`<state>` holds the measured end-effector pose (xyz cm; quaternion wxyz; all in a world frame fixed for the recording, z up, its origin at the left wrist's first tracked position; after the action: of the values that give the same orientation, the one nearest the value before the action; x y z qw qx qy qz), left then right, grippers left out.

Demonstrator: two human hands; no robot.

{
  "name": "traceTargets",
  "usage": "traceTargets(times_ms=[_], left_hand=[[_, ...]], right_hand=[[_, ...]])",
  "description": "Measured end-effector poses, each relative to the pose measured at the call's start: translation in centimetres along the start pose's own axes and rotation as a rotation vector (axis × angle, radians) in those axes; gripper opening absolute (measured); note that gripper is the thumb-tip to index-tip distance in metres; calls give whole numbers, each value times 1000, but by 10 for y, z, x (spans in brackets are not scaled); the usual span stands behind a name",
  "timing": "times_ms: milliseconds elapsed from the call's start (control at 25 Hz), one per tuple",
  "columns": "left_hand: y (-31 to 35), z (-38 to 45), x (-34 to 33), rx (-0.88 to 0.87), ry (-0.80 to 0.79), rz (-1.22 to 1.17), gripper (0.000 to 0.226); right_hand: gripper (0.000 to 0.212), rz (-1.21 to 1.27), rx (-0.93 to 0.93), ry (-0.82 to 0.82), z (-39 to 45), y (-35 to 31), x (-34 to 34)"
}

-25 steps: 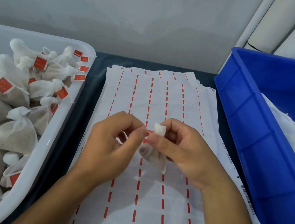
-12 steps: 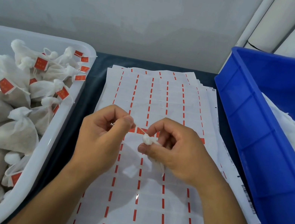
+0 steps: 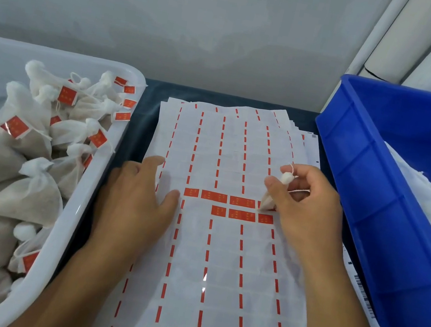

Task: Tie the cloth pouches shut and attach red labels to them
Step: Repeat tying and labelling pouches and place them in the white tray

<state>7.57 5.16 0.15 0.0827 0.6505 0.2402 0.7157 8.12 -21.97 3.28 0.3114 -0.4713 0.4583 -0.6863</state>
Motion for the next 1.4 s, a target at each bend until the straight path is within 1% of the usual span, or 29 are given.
traceTargets(times_ms=[160,240,320,360,480,520,560,640,680,720,760,840,880,920,960,1040,1120,1200,1280,1400], left_hand=[[-1,-1,6,18,-13,-30,73],[1,-1,10,37,-7,-51,78],[4,-1,14,26,40,-89,84],[5,0,15,25,39,-139,86],[5,3,16,114,-86,-333,89],[3,4,15,151,-127,-375,86],[2,3,13,182,-167,-426,75],[0,3,5,202,-240,-562,32],[0,2,2,205,-278,-613,15],[0,0,0,204,-307,-651,7],[2,-2,-1,199,-323,-681,5],[6,-3,0,189,-333,-723,8],[8,-3,-1,190,-342,-747,10],[9,-3,-2,194,-354,-776,11],[11,-4,-3,197,-371,-803,12],[13,-6,-5,194,-406,-813,18],[16,-7,-6,161,-422,-819,28],[19,-7,-6,121,-419,-837,32],[21,-9,-7,110,-416,-862,31],[23,-12,-11,92,-422,-878,32]], right_hand=[[16,23,8,24,1,2,1],[20,35,4,44,2,3,2],[28,37,-8,45,3,5,2],[32,35,-9,51,2,6,2],[40,-1,35,113,0,3,4],[42,-30,65,141,-1,0,6],[44,-63,95,162,-1,-2,8],[43,-126,137,188,0,-8,13],[42,-150,142,200,1,-11,15],[40,-169,147,213,1,-14,18],[39,-186,166,230,0,-19,19],[33,-212,257,255,-8,-34,16],[29,-222,313,241,-14,-42,10],[24,-238,358,188,-20,-48,0],[21,-258,371,95,-27,-50,-13],[22,-296,311,-117,-38,-43,-40],[30,-331,262,-235,-46,-34,-57],[37,-357,246,-279,-48,-27,-64],[41,-355,250,-263,-48,-24,-63],[38,-314,271,-255,-50,-22,-62]])
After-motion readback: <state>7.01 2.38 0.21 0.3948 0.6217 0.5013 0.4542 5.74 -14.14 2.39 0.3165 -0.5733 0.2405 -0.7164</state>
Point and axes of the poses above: each hand's wrist, its own z-axis towards the middle knuckle, its own x-axis out of the back of the hand, y = z × x, the point moved 5 cm from there along z, towards the middle knuckle, and after that the axes turned 8 degrees about z, right-handed, at the moved point
